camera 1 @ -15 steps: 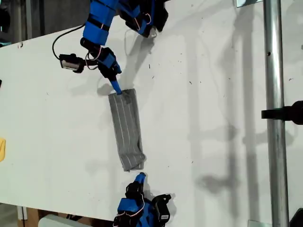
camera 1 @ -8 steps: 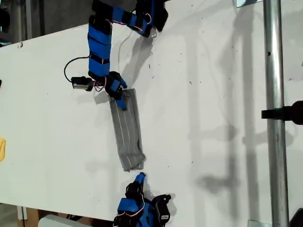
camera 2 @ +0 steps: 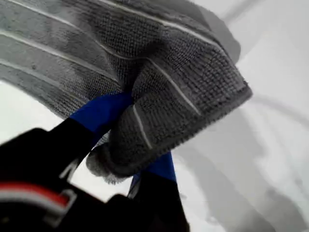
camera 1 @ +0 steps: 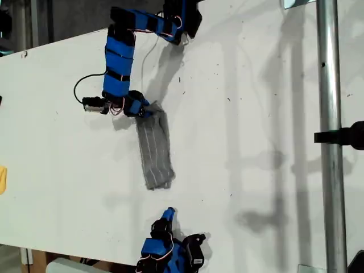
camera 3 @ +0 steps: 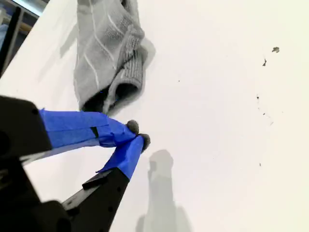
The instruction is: Grasp corners of a towel and fold twice.
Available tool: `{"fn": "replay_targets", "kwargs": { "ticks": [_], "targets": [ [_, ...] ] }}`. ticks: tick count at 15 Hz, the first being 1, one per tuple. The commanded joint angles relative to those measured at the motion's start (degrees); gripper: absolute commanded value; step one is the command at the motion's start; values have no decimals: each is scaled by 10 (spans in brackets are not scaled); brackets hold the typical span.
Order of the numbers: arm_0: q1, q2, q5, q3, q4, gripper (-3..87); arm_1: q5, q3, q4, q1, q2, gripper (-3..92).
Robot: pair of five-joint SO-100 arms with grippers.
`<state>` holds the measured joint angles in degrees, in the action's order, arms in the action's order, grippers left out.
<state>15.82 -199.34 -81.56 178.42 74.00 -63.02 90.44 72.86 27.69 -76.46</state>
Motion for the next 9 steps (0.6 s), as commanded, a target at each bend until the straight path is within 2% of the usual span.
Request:
{"fn": "replay_targets", "kwargs": {
  "ticks": [1, 2, 5, 7, 9],
  "targets": [
    [4, 1, 4, 3, 2, -26, 8, 29, 229, 1, -265, -2],
    [4, 1, 4, 3, 2, -26, -1, 34, 320, -7, -310, -2],
    [4, 1, 4, 3, 2, -26, -34, 21, 411, -45, -377, -2],
    [3, 1, 4, 3, 2, -26, -28, 9, 328, -62, -344, -2],
    [2, 1, 4, 3, 2, -26, -32, -11, 186, -113, -221, -2]
  ]
}}
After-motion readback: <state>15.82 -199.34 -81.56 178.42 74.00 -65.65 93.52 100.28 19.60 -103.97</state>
